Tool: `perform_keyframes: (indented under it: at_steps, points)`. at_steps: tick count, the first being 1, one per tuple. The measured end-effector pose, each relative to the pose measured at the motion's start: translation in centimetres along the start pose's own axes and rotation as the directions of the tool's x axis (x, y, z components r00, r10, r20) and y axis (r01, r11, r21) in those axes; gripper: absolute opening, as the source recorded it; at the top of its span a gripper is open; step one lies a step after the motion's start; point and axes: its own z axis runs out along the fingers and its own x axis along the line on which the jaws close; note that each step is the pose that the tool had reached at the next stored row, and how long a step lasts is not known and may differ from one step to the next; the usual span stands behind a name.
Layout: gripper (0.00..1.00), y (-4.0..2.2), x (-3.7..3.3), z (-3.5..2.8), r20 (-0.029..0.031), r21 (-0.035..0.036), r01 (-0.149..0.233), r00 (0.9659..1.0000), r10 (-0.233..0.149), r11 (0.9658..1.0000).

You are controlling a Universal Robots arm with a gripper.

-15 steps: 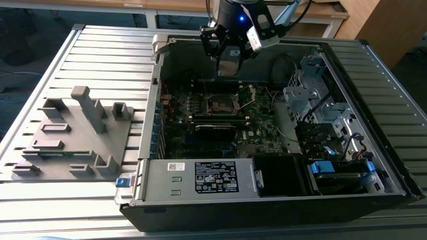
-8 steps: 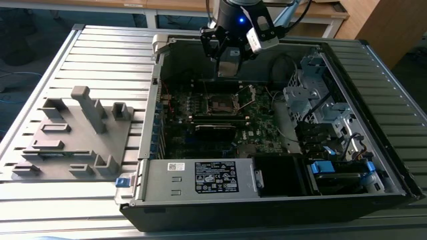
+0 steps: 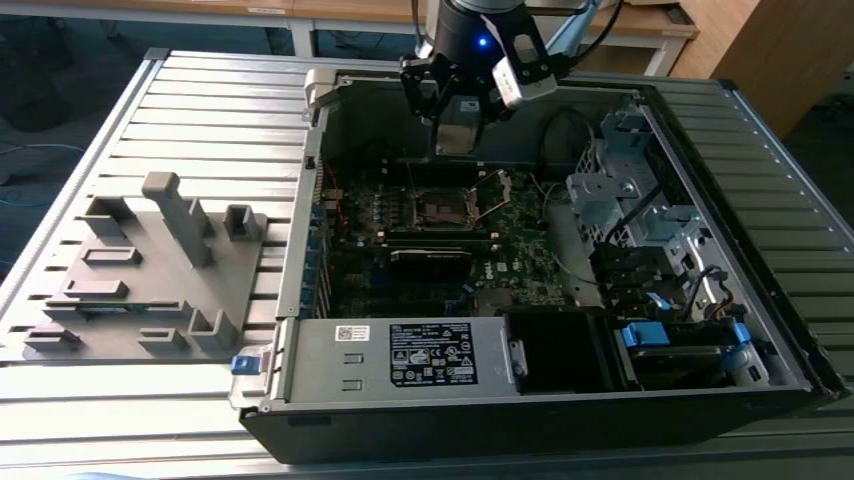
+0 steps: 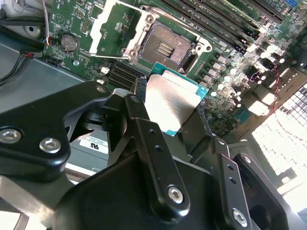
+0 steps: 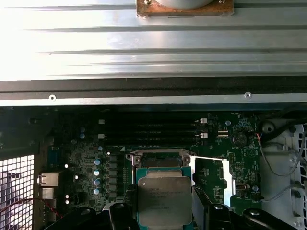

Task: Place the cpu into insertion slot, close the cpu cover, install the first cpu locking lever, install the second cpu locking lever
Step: 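Place the cpu into insertion slot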

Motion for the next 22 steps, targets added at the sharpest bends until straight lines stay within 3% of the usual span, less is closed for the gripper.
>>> perform_keyframes:
  at_steps: [22]
  points:
    - [0.54, -0.06, -0.01, 0.69, 0.0001, -0.0013, 0.000, 1.0000, 0.000, 1.0000]
